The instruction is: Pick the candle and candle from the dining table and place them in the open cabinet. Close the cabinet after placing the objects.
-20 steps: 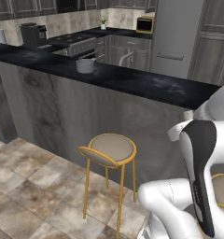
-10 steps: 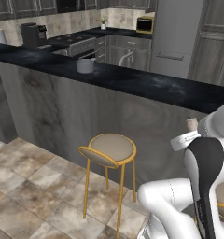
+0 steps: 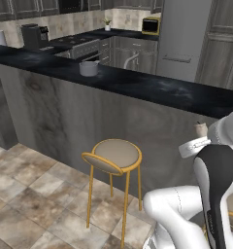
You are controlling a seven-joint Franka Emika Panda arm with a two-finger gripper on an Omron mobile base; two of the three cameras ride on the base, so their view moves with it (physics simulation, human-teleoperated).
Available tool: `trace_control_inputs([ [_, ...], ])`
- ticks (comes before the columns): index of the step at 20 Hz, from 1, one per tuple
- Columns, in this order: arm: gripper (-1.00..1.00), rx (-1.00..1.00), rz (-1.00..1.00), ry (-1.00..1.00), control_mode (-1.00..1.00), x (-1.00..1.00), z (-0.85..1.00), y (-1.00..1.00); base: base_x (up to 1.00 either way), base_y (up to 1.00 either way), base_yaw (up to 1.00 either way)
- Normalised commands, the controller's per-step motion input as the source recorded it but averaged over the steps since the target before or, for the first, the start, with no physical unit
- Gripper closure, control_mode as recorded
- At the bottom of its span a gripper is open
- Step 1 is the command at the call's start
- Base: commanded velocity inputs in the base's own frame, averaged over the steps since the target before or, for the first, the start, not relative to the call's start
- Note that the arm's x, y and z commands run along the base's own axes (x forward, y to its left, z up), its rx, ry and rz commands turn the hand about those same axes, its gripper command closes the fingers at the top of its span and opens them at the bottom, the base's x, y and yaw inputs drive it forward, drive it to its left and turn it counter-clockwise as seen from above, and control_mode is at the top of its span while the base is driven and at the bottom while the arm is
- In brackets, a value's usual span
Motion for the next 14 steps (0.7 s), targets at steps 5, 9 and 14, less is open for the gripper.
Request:
trace_control_inputs([
  [5, 1.00, 0.00, 0.00, 0.00, -1.00, 0.00, 0.00, 0.00, 0.00, 0.00, 0.00],
  [9, 1.00, 0.00, 0.00, 0.00, 1.00, -0.01, 0.00, 0.00, -0.04, 0.00, 0.00],
  [14, 1.00, 0.00, 0.00, 0.00, 1.00, 0.00, 0.00, 0.00, -0.29, 0.00, 0.00],
])
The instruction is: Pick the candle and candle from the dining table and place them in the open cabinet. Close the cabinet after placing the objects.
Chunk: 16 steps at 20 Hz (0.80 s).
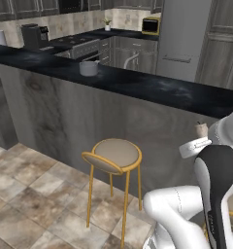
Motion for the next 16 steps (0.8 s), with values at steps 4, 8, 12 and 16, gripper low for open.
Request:
trace_control_inputs([
  [4, 1.00, 0.00, 0.00, 0.00, 1.00, 0.00, 0.00, 0.00, -0.43, 0.00, -0.01],
  [8, 1.00, 0.00, 0.00, 0.00, 1.00, 0.00, 0.00, 0.00, -0.51, 0.00, -0.05],
  [12, 1.00, 0.00, 0.00, 0.00, 1.00, 0.00, 0.00, 0.00, -0.52, 0.00, -0.08],
  [16, 1.00, 0.00, 0.00, 0.00, 1.00, 0.00, 0.00, 0.00, -0.54, 0.00, -0.13],
])
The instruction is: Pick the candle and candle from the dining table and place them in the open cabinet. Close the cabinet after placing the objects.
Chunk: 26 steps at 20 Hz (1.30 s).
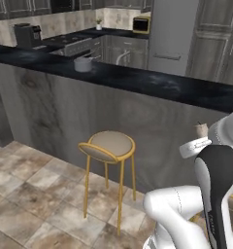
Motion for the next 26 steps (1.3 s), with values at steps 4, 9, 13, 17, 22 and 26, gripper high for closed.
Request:
trace_control_inputs([
  [4, 1.00, 0.00, 0.00, 0.00, 1.00, 0.00, 0.00, 0.00, -0.51, 0.00, -0.19],
  [9, 1.00, 0.00, 0.00, 0.00, 1.00, 0.00, 0.00, 0.00, -0.48, 0.00, -0.26],
  [13, 1.00, 0.00, 0.00, 0.00, 1.00, 0.00, 0.00, 0.00, -0.44, -0.05, -0.30],
  [17, 1.00, 0.00, 0.00, 0.00, 1.00, 0.00, 0.00, 0.00, -0.44, -0.07, -0.31],
  [22, 1.00, 0.00, 0.00, 0.00, 1.00, 0.00, 0.00, 0.00, -0.47, -0.08, -0.31],
  [26, 1.00, 0.00, 0.00, 0.00, 1.00, 0.00, 0.00, 0.00, -0.46, -0.07, -0.31],
])
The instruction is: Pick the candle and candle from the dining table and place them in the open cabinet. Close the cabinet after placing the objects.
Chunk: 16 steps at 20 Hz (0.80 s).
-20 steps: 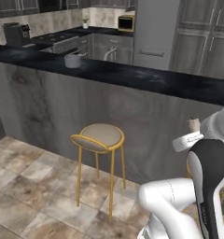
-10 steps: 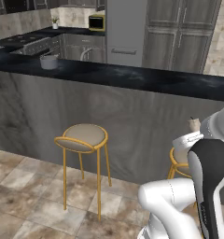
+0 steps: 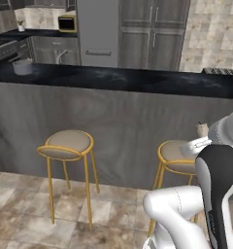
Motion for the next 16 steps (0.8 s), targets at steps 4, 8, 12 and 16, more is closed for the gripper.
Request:
trace_control_inputs([
  [4, 1.00, 0.00, 0.00, 0.00, 1.00, 0.00, 0.00, 0.00, -0.42, -0.04, -0.30],
  [8, 1.00, 0.00, 0.00, 0.00, 1.00, 0.00, 0.00, 0.00, -0.37, -0.04, -0.29],
  [12, 1.00, 0.00, 0.00, 0.00, 1.00, 0.00, 0.00, 0.00, -0.39, -0.08, -0.27],
  [16, 1.00, 0.00, 0.00, 0.00, 1.00, 0.00, 0.00, 0.00, -0.31, -0.07, -0.27],
])
